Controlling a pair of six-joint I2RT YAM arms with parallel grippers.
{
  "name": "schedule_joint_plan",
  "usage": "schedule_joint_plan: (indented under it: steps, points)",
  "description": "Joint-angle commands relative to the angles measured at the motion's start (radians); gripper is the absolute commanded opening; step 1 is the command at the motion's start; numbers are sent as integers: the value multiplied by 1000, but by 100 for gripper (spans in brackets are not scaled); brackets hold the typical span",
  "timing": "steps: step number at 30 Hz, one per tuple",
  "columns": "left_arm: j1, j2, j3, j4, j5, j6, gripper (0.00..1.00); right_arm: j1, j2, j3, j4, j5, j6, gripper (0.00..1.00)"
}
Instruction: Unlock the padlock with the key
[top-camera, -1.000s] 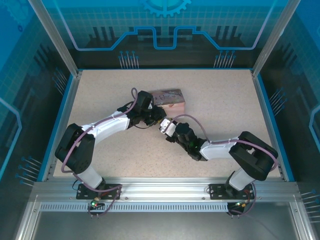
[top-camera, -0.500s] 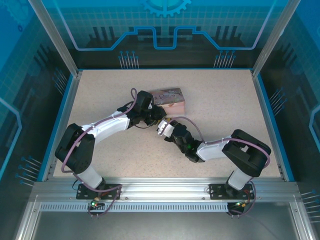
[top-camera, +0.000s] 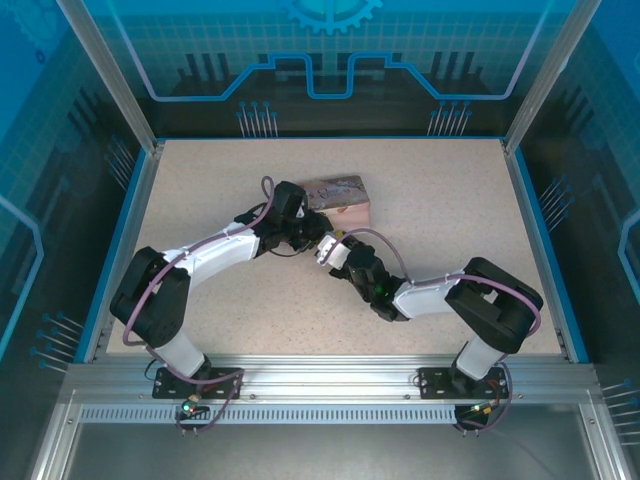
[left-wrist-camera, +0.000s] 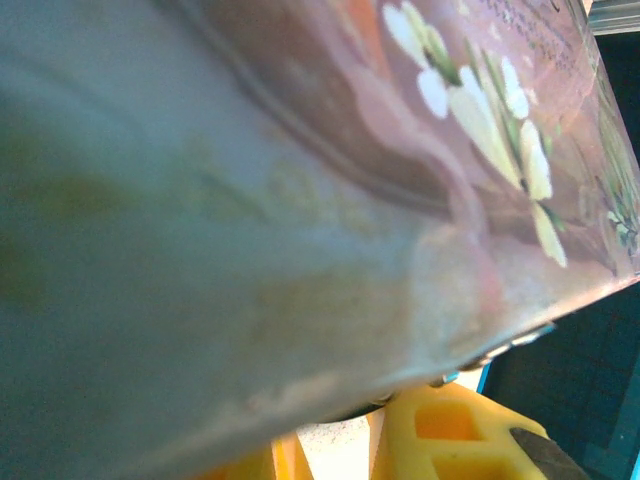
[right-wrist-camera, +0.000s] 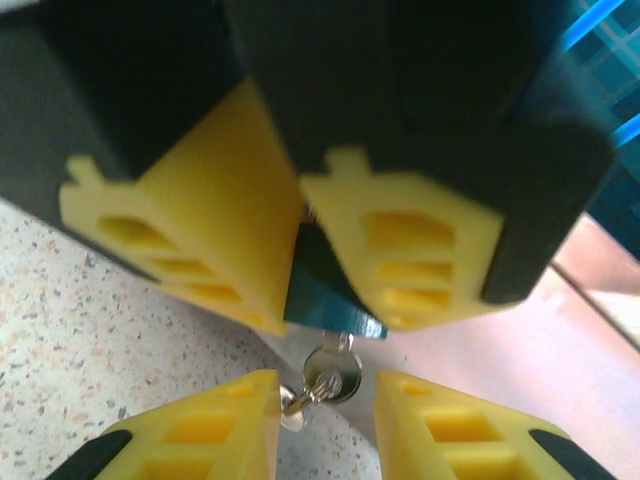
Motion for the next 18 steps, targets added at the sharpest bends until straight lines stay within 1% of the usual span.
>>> schedule_joint_plan:
  steps: [1, 7, 15, 18]
  points:
    - [-2, -16, 11, 42, 72, -20, 0, -17, 1, 32, 37, -14, 8, 31]
    - [-2, -18, 11, 49, 75, -26, 0, -20, 35, 50, 43, -18, 5, 29]
    - [-2, -25, 9, 53, 77, -31, 0, -25, 64, 44, 55, -1, 20, 20]
    - [-1, -27, 11, 53, 77, -32, 0, -27, 64, 40, 49, -1, 18, 21]
